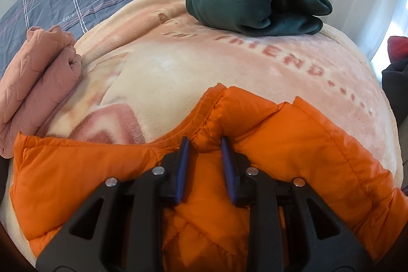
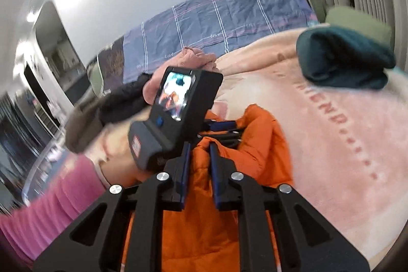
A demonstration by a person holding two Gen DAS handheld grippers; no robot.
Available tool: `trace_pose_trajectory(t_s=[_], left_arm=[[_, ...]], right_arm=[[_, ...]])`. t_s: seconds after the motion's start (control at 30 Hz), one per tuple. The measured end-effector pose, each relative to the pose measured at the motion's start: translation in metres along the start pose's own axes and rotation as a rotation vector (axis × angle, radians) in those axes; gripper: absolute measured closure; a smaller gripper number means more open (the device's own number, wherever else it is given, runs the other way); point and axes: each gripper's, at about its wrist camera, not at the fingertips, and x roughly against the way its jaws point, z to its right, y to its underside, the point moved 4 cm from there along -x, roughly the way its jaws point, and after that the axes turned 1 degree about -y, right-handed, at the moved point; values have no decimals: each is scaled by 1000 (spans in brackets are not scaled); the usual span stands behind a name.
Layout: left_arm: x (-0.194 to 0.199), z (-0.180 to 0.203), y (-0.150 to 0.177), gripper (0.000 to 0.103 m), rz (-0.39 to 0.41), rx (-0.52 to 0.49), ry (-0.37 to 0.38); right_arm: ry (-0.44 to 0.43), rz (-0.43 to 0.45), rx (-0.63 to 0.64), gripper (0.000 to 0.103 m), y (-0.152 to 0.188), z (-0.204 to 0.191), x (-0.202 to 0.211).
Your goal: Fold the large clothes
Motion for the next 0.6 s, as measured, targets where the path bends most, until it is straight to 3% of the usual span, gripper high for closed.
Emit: trace_pose_trajectory(t_s=[0.07, 0.17, 0.27, 0.47, 0.53, 0.6], left_arm=[[0, 0, 0, 77, 0, -2, -1], [0, 1, 0, 77, 1, 1, 3], [1, 0, 0, 77, 7, 2, 4], [3, 1, 1, 77, 11, -17, -28], [5, 1, 1, 77, 17, -17, -31], [6, -1, 1, 77, 20, -13, -26]], right_arm=[[15, -8, 6, 89, -1, -3, 8], [70, 24, 47, 78, -3, -6, 36], [97, 54, 48, 74, 0, 1, 61], [11, 132, 16, 75, -12, 1, 58], [92, 60, 84, 75, 0, -5, 31], [150, -43, 62, 75, 26, 5, 5]])
